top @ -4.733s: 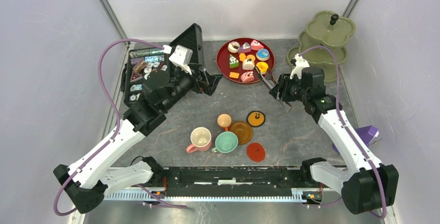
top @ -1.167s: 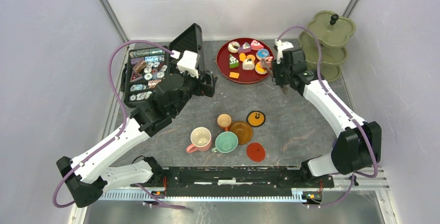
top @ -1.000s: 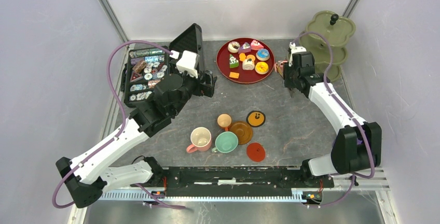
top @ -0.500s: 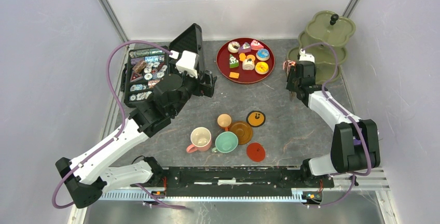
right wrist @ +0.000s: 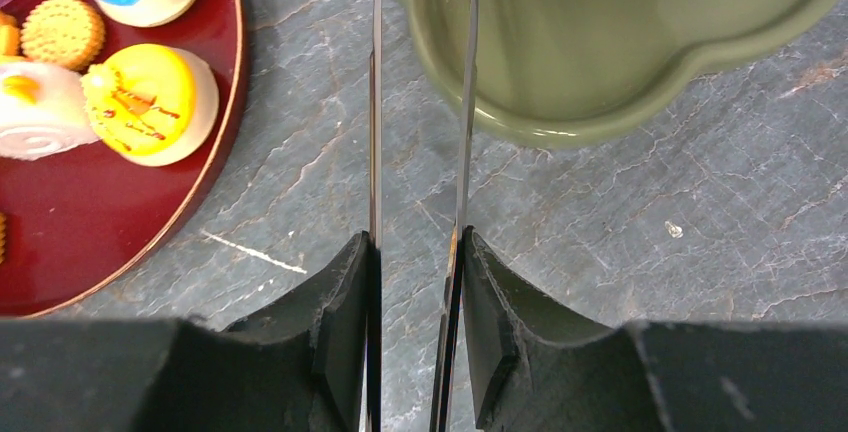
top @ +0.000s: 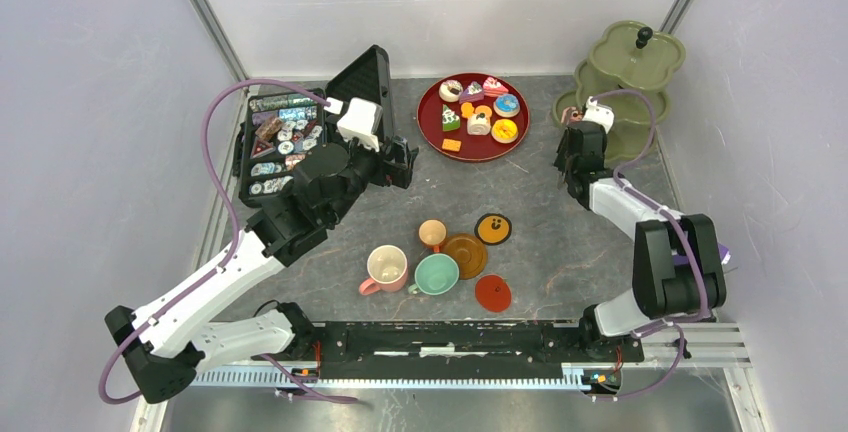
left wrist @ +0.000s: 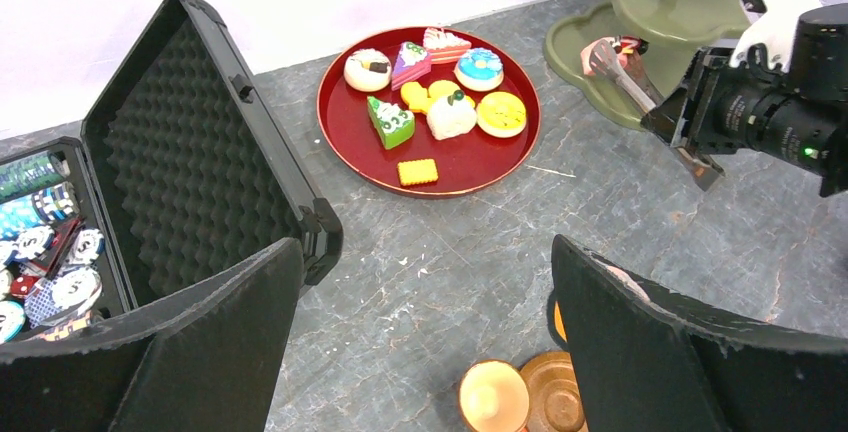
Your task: Serve the afternoon tea
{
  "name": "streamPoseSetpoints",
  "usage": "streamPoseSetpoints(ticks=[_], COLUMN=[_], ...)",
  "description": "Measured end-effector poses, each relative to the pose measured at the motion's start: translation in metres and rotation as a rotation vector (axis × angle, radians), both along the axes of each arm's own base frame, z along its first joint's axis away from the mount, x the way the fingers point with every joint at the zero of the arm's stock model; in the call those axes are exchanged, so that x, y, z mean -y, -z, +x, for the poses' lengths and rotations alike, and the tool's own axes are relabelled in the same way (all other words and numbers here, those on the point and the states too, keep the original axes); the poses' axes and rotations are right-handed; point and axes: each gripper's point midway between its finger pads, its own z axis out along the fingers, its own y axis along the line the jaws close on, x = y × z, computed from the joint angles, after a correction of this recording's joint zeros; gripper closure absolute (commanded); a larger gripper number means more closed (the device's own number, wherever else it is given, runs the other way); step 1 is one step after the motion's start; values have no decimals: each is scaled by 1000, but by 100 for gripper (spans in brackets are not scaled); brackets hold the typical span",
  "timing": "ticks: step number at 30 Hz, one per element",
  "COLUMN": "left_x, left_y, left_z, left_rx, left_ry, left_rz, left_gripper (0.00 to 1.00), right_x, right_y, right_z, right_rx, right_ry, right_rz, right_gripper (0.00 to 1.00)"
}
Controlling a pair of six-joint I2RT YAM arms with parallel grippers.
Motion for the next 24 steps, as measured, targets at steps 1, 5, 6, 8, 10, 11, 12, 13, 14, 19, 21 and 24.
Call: streamPoseSetpoints(ticks=[1, 5, 6, 8, 10, 11, 12, 13, 14, 19, 21, 24], left_x=[1, 1, 1, 1, 0, 0, 0, 0, 0, -1, -1, -1], left_y=[0, -2, -2, -3, -4, -4, -4, -4, -5, -6, -6, -7], left_z=[-1, -2, -2, -3, -3, -3, -3, -3, -4, -4, -4, -4], left_rx=[0, 2, 3, 5, 6, 7, 7, 8, 8, 12, 12, 13], left_ry=[6, 12, 13, 14, 14, 15, 15, 15, 15, 15, 14, 14], left_rz=[-1, -5, -6, -9, -10, -10, -11, -11, -12, -15, -16, -16], left_gripper=[0, 0, 0, 0, 0, 0, 0, 0, 0, 0, 0, 0], right_x=[2, 5, 5, 6, 7, 7, 7, 7, 7, 9, 10, 10], right_y=[2, 11, 12, 12, 11, 10, 9, 8, 8, 7, 8, 7], right_z=[1, 12, 14, 18, 22, 25, 27, 30, 33, 46, 50, 58], right_rx=[-5, -15, -15, -10, -4, 1, 2, 5, 9, 18, 17, 19], right_ry=[8, 25, 29, 35, 42, 44, 46, 49, 52, 66, 70, 72], right_rz=[-2, -4, -5, -8, -11, -12, -13, -15, -17, -27, -32, -37], right_gripper=[65, 65, 65, 65, 65, 65, 65, 65, 65, 65, 64, 64])
